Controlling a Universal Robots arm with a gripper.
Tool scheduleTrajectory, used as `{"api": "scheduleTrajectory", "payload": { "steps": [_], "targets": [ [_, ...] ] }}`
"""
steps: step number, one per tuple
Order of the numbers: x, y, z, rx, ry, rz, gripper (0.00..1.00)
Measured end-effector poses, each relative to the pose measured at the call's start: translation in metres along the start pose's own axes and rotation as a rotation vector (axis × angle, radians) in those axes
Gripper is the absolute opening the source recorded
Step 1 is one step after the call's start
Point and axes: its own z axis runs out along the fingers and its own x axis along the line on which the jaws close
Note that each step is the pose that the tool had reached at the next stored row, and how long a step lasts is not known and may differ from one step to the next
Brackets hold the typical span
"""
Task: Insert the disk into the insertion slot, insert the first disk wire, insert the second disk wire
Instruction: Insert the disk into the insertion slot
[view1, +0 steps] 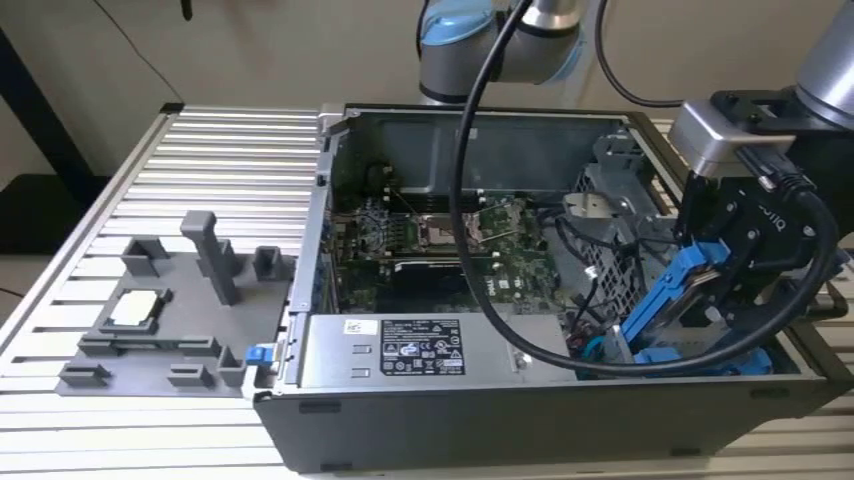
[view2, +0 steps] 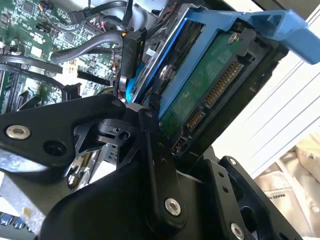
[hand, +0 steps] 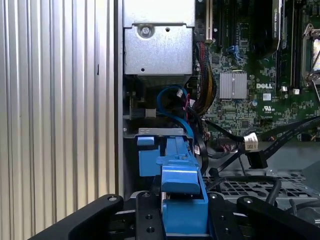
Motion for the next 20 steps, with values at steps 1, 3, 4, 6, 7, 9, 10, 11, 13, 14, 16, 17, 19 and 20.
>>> {"api": "scheduleTrajectory", "payload": {
  "steps": [1,3,4,6,7,9,10,11,13,14,16,17,19,20],
  "targets": [
    [0.0000,0.0000,0.0000,0.0000,-0.0001,0.000,0.33],
    [0.0000,0.0000,0.0000,0.0000,-0.0002,0.000,0.33],
    [0.0000,0.0000,0.0000,0.0000,-0.0003,0.000,0.33],
    [0.0000,0.0000,-0.0001,0.0000,-0.0002,0.000,0.34],
    [0.0000,0.0000,-0.0001,0.0000,-0.0003,0.000,0.34],
    [0.0000,0.0000,-0.0001,0.0000,-0.0004,0.000,0.41],
    [0.0000,0.0000,-0.0002,0.0000,-0.0007,0.000,0.41],
    [0.0001,0.0000,-0.0012,-0.0001,-0.0003,0.000,0.41],
    [0.0001,0.0002,-0.0065,-0.0002,-0.0005,0.000,0.41],
    [0.0000,0.0003,-0.0098,-0.0002,-0.0006,0.000,0.41],
    [0.0001,0.0005,-0.0178,-0.0002,-0.0005,0.000,0.41],
    [0.0000,0.0006,-0.0224,-0.0001,-0.0004,0.000,0.41],
    [0.0000,0.0008,-0.0301,-0.0002,-0.0002,0.000,0.41],
    [0.0001,0.0009,-0.0339,-0.0002,0.0008,0.000,0.41]
  ]
}}
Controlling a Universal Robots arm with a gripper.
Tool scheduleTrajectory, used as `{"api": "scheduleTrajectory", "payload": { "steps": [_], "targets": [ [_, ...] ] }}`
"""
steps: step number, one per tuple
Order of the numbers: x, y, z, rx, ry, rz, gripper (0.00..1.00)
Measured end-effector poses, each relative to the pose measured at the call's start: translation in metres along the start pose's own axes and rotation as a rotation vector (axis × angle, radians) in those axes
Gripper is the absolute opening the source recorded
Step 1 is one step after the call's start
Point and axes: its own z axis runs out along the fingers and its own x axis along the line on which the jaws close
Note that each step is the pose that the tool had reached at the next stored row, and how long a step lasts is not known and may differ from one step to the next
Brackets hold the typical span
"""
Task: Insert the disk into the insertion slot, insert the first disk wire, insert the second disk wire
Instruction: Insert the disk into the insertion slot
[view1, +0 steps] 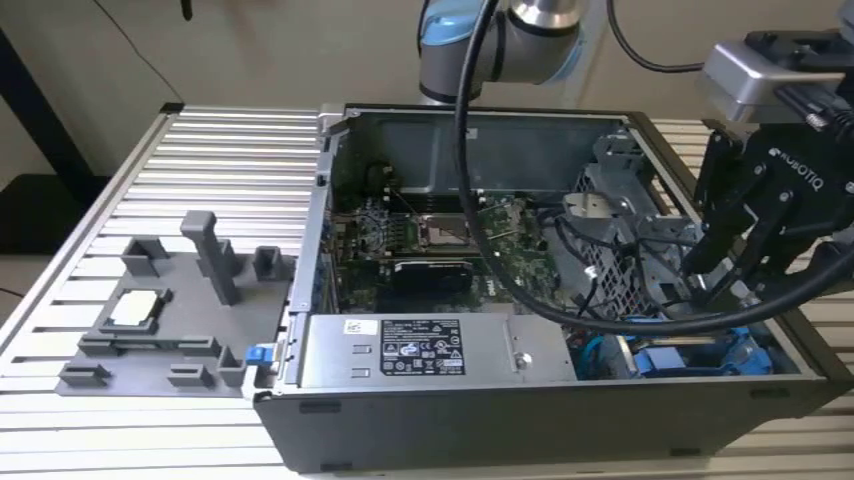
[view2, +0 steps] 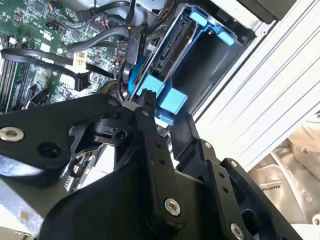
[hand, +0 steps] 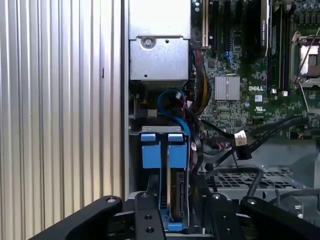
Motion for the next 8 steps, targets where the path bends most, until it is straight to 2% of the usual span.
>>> {"api": "scheduleTrajectory", "payload": {
  "steps": [2,3,7,8],
  "targets": [
    [0.0000,0.0002,-0.0075,0.0000,0.0009,0.000,0.41],
    [0.0000,0.0003,-0.0092,0.0000,0.0013,0.000,0.41],
    [0.0000,0.0003,-0.0092,0.0000,0.0010,0.000,0.41],
    [0.0000,0.0003,-0.0092,0.0033,0.0010,0.000,0.41]
  ]
}}
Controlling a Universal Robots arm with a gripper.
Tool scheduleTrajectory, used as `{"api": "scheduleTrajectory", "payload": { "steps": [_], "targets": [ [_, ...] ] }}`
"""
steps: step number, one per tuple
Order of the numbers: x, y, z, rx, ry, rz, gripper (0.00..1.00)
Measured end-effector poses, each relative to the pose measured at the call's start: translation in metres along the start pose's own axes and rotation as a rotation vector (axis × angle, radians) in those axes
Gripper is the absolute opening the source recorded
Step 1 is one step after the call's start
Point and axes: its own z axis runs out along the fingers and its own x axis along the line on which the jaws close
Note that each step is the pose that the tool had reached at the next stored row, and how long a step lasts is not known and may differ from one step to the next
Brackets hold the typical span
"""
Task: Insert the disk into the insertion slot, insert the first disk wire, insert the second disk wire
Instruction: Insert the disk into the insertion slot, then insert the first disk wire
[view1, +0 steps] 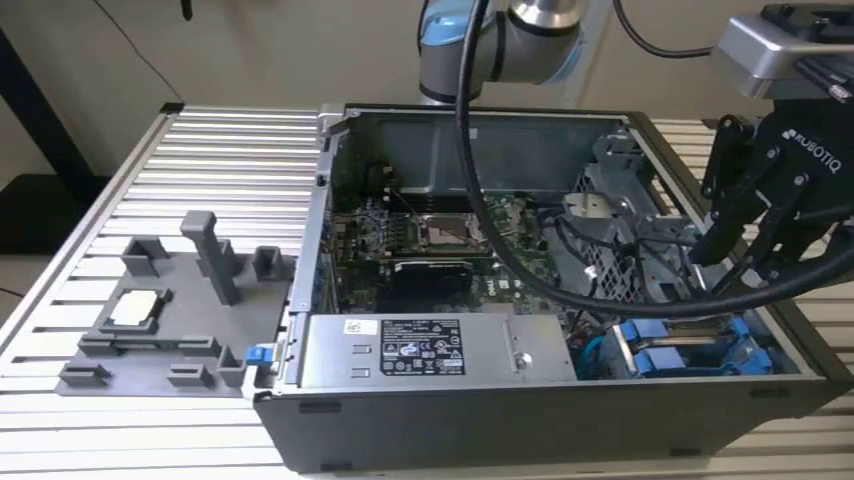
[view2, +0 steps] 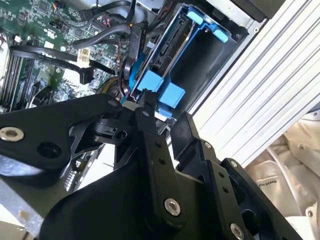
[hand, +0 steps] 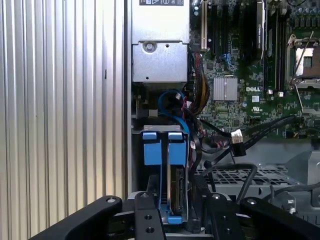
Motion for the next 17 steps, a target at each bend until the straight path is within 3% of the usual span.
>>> {"api": "scheduleTrajectory", "payload": {
  "steps": [1,9,11,12,17],
  "targets": [
    [-0.0001,0.0003,-0.0001,0.0132,0.0001,0.000,0.41],
    [-0.0001,0.0030,0.0002,0.1579,-0.0108,-0.003,0.41],
    [-0.0006,0.0034,0.0005,0.1852,-0.0131,-0.006,0.41],
    [-0.0017,0.0035,0.0011,0.1926,-0.0138,-0.009,0.41],
    [-0.0105,0.0045,0.0029,0.1974,-0.0161,-0.046,0.41]
  ]
}}
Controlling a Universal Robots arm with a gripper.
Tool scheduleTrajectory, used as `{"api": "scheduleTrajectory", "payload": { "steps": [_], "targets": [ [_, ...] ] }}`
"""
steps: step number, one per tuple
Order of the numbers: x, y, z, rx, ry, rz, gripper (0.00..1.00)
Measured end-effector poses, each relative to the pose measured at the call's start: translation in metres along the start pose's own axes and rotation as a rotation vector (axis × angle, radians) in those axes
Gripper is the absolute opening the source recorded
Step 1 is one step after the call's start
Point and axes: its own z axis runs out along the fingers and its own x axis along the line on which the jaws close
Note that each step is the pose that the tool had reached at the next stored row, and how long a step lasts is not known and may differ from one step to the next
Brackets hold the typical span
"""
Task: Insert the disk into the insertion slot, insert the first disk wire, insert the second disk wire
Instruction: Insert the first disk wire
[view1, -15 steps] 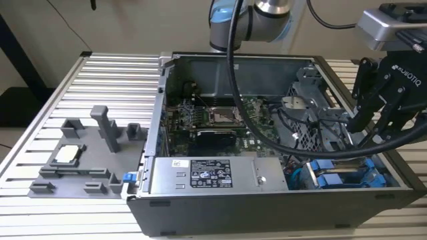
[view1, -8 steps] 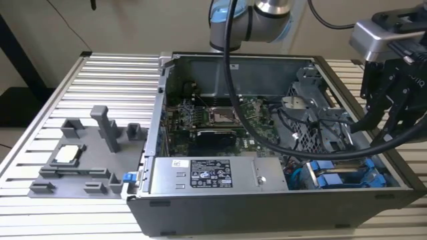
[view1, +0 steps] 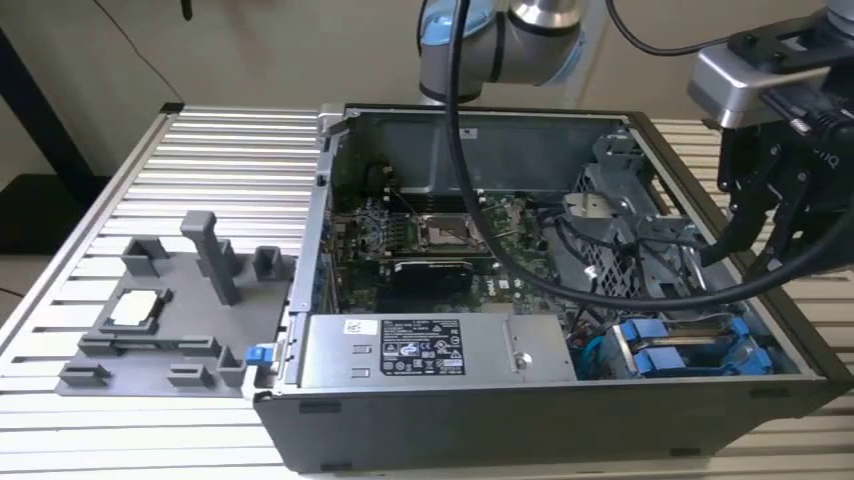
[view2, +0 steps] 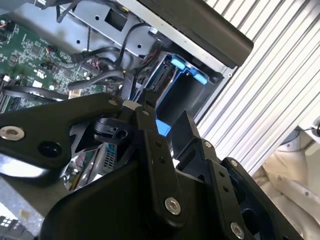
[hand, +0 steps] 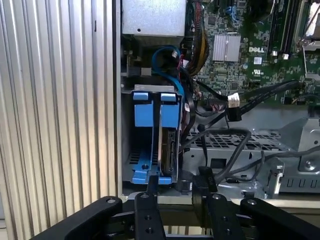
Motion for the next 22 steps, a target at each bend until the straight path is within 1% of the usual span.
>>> {"api": "scheduleTrajectory", "payload": {
  "steps": [3,6,10,12,14,22],
  "targets": [
    [-0.0090,0.0010,0.0025,0.0070,-0.0013,-0.010,0.41],
    [-0.0161,0.0030,0.0061,0.0170,-0.0017,-0.015,0.41],
    [-0.0224,0.0061,0.0112,0.0324,-0.0028,-0.025,0.41],
    [-0.0244,0.0075,0.0136,0.0380,-0.0035,-0.031,0.41],
    [-0.0253,0.0087,0.0152,0.0406,-0.0041,-0.034,0.41],
    [-0.0253,0.0088,0.0157,0.0408,-0.0040,-0.034,0.41]
  ]
}}
